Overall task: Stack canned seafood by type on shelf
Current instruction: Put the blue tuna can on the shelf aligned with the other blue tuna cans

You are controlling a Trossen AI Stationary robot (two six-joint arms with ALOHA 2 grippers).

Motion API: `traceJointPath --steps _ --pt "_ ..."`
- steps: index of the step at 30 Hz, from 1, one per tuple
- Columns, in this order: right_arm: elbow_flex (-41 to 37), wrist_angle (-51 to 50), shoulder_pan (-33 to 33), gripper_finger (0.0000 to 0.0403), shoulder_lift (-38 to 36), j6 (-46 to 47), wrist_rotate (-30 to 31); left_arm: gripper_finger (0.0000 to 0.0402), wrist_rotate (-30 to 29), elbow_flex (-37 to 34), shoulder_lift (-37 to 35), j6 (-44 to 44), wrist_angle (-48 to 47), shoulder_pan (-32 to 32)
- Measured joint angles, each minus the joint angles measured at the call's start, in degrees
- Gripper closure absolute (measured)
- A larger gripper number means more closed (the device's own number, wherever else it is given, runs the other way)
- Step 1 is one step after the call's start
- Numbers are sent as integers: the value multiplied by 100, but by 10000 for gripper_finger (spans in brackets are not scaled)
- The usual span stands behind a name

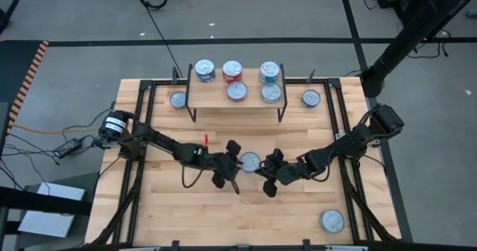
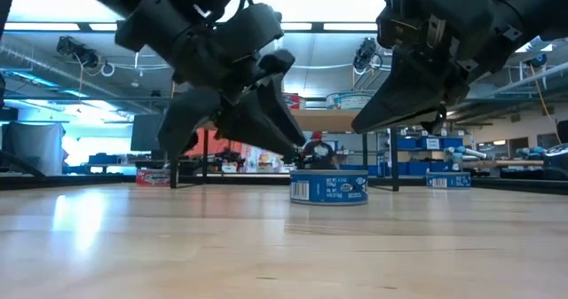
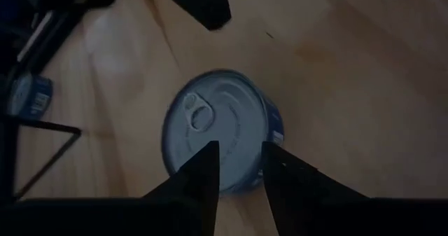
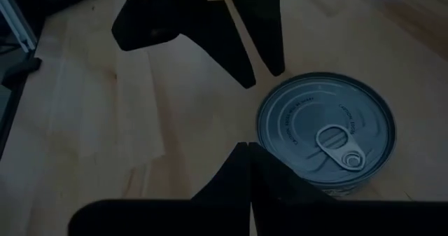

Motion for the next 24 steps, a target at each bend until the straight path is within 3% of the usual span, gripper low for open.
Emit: traceJointPath --steps 5,14,24 --pt "0 10 0 398 0 -4 -1 292 83 202 -2 265 -453 5" --pt "0 11 0 398 0 -44 -3 292 111 217 -2 558 -457 20" --pt "9 134 20 398 -7 -115 -18 292 6 548 699 567 -422 19"
